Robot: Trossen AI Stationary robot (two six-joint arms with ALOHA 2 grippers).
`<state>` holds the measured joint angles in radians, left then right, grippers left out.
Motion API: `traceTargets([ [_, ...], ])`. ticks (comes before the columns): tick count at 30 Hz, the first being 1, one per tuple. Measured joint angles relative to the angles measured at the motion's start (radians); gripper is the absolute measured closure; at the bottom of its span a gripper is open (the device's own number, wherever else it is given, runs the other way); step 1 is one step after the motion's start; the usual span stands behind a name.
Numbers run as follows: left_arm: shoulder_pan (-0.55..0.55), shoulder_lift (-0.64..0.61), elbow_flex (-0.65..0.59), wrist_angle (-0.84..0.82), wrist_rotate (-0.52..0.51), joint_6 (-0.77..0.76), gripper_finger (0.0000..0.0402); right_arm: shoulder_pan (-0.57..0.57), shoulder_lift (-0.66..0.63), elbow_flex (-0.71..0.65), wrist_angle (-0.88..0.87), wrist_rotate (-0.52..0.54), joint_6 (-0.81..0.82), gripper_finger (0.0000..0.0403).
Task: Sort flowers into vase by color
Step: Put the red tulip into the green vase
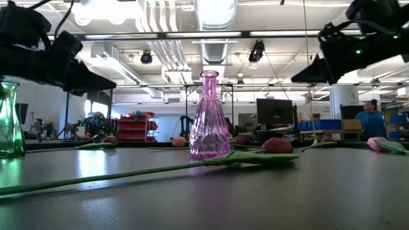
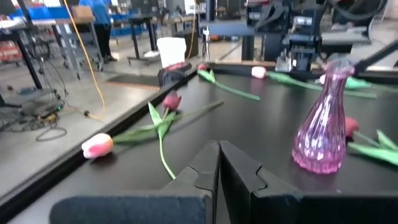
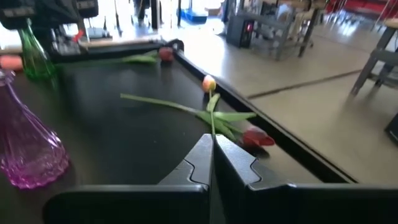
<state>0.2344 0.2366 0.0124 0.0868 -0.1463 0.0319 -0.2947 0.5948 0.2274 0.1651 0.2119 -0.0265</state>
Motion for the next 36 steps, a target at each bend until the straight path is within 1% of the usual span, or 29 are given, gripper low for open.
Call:
traceTargets([
  [4, 0.0, 0.073, 0.018, -0.001, -0.001, -0.016, 0.0402, 0.0, 0.086, 0.047, 0.004, 0.0, -0.017, 0.0394],
  [8, 0.002, 0.167, 0.086, -0.017, -0.009, -0.03, 0.0402, 0.0, 0.154, 0.084, 0.006, 0.0, -0.023, 0.0394],
  [10, 0.01, 0.218, 0.164, -0.108, -0.065, -0.068, 0.0402, 0.0, 0.178, 0.098, 0.004, 0.0, -0.024, 0.0394],
  [13, 0.039, 0.303, 0.328, -0.375, -0.193, -0.116, 0.0402, 0.0, 0.192, 0.116, 0.006, -0.002, -0.026, 0.0394],
  [14, 0.055, 0.338, 0.375, -0.44, -0.24, -0.15, 0.0402, 0.0, 0.193, 0.12, 0.006, -0.002, -0.028, 0.0394],
  [15, 0.075, 0.367, 0.418, -0.487, -0.256, -0.171, 0.0402, 0.0, 0.192, 0.122, 0.005, -0.002, -0.035, 0.0394],
  [16, 0.098, 0.399, 0.458, -0.517, -0.248, -0.179, 0.0402, 0.0, 0.192, 0.124, 0.004, -0.002, -0.04, 0.0394],
  [18, 0.154, 0.472, 0.542, -0.595, -0.179, -0.197, 0.0402, 0.0, 0.192, 0.128, 0.007, -0.002, -0.049, 0.0394],
  [19, 0.187, 0.514, 0.581, -0.638, -0.162, -0.213, 0.0402, 0.0, 0.19, 0.128, 0.005, -0.002, -0.053, 0.0394],
  [21, 0.255, 0.602, 0.653, -0.714, -0.16, -0.222, 0.0402, 0.0, 0.191, 0.128, 0.006, -0.003, -0.053, 0.0394],
  [25, 0.372, 0.783, 0.772, -0.808, -0.146, -0.157, 0.0402, 0.0, 0.192, 0.124, 0.005, -0.01, -0.052, 0.0394],
  [29, 0.491, 0.939, 0.875, -0.877, -0.032, -0.089, 0.0402, 0.0, 0.192, 0.119, 0.003, -0.01, -0.037, 0.0394],
  [30, 0.517, 0.972, 0.901, -0.898, -0.017, -0.075, 0.0401, 0.0, 0.192, 0.118, 0.002, -0.01, -0.033, 0.0394],
  [33, 0.584, 1.055, 0.968, -0.978, -0.011, -0.043, 0.0394, 0.0, 0.192, 0.115, -0.004, -0.01, -0.026, 0.0394],
  [36, 0.638, 1.116, 1.014, -1.031, -0.011, -0.039, 0.0373, 0.0, 0.192, 0.115, -0.004, -0.01, -0.026, 0.0394],
])
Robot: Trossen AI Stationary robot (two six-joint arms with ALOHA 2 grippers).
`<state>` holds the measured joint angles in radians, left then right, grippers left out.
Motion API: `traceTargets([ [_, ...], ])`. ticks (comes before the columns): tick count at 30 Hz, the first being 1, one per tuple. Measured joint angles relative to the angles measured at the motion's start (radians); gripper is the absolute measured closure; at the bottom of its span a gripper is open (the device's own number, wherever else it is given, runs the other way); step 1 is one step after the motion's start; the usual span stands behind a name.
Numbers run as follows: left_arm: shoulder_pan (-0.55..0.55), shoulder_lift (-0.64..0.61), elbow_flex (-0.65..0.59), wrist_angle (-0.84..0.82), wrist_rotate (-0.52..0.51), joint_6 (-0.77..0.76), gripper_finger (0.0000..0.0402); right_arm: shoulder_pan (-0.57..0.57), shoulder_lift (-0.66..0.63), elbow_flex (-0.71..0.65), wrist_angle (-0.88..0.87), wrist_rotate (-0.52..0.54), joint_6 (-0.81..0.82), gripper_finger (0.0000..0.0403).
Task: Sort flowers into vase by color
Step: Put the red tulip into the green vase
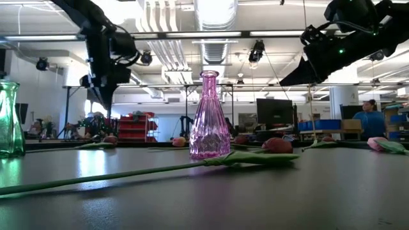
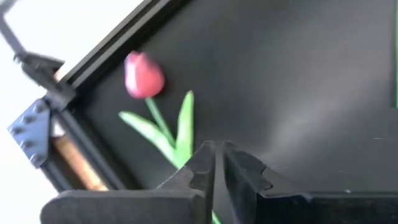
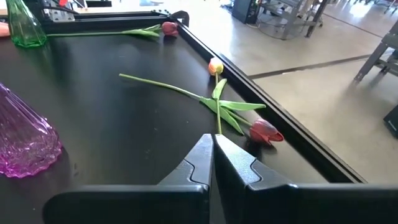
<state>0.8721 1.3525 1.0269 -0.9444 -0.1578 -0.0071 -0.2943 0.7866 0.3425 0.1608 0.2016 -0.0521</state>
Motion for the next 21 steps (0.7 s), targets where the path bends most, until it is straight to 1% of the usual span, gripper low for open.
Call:
traceTargets([
  [7, 0.09, 0.12, 0.007, 0.0, 0.001, 0.01, 0.0295, 0.0, 0.0, 0.0, 0.0, 0.0, 0.014, 0.0394],
  [10, 0.132, 0.176, 0.002, 0.024, 0.009, 0.017, 0.0272, 0.0, 0.0, 0.0, 0.0, 0.0, 0.016, 0.0394],
  [13, 0.163, 0.226, 0.001, 0.066, 0.01, 0.017, 0.0266, 0.0, 0.0, 0.0, 0.0, 0.0, 0.018, 0.0394],
  [16, 0.172, 0.261, 0.0, 0.075, 0.011, 0.018, 0.0267, 0.0, 0.0, 0.0, 0.0, 0.0, 0.019, 0.0394],
  [21, 0.172, 0.271, -0.018, 0.092, 0.012, 0.025, 0.0279, 0.0, 0.0, 0.0, 0.0, 0.0, 0.018, 0.0394],
])
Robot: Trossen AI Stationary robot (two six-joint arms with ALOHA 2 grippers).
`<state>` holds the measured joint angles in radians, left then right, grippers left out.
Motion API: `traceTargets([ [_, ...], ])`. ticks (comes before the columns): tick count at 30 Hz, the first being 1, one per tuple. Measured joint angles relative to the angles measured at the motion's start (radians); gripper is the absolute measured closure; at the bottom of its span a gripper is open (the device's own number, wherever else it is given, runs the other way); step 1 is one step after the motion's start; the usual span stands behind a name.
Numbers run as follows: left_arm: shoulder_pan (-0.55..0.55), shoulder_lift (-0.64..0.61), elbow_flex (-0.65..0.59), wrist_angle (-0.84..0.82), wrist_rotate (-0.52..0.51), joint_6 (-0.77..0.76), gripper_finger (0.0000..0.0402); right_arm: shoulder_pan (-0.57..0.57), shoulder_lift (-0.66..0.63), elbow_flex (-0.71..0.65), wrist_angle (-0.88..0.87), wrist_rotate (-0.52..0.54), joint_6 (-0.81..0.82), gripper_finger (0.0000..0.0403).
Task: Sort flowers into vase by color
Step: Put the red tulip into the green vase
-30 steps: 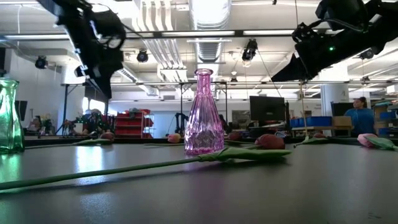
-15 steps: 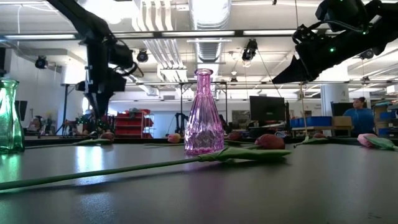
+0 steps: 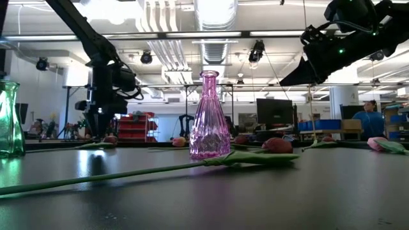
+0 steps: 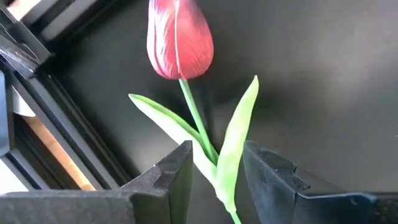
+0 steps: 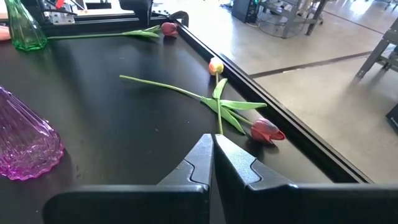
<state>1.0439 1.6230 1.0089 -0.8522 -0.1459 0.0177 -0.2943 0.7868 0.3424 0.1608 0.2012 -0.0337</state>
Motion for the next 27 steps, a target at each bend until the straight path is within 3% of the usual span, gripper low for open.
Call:
traceTargets([
  [6, -0.001, -0.075, -0.068, 0.064, 0.001, 0.001, 0.0316, 0.0, -0.001, 0.0, -0.008, 0.0, 0.01, 0.0394],
  [13, -0.076, -0.341, -0.238, 0.23, 0.084, -0.044, 0.0369, 0.001, -0.001, 0.0, -0.006, 0.0, -0.001, 0.0394],
  [21, -0.305, -0.697, -0.412, 0.507, 0.085, -0.197, 0.0385, 0.002, -0.048, 0.0, 0.015, 0.0, -0.073, 0.0394],
  [27, -0.503, -0.879, -0.54, 0.772, 0.03, -0.168, 0.0385, 0.002, -0.133, -0.007, 0.017, -0.055, -0.11, 0.0394],
])
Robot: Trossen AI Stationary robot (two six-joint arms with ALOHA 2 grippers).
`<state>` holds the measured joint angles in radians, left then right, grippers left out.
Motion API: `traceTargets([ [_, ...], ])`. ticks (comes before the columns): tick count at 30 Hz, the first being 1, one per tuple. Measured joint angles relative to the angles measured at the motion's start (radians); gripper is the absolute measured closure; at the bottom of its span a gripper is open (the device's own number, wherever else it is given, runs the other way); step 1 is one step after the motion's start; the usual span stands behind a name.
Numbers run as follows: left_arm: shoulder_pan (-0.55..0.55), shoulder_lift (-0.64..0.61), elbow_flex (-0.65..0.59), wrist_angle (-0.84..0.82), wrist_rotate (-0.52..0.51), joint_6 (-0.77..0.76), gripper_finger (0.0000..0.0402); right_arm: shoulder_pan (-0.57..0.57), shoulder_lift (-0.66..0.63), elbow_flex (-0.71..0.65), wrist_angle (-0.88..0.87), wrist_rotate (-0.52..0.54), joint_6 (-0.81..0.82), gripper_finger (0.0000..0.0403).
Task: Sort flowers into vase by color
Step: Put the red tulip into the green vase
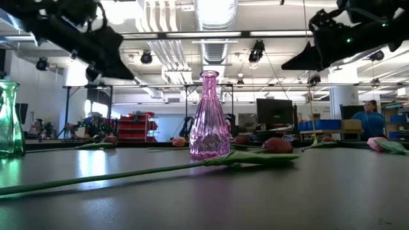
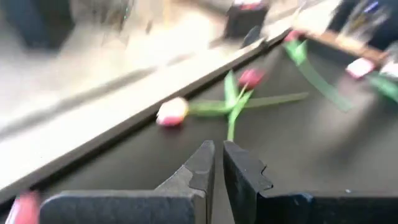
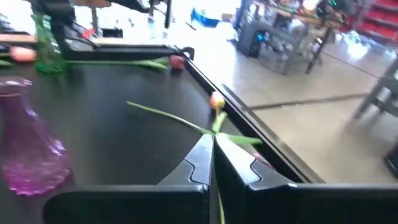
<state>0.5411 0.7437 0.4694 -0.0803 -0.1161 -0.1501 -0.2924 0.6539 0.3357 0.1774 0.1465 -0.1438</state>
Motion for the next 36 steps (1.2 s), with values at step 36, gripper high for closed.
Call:
traceTargets([
  [36, 0.019, 0.39, 0.389, -0.604, -0.074, 0.085, 0.0402, 0.0, -0.056, -0.009, -0.068, -0.044, -0.027, 0.0394],
])
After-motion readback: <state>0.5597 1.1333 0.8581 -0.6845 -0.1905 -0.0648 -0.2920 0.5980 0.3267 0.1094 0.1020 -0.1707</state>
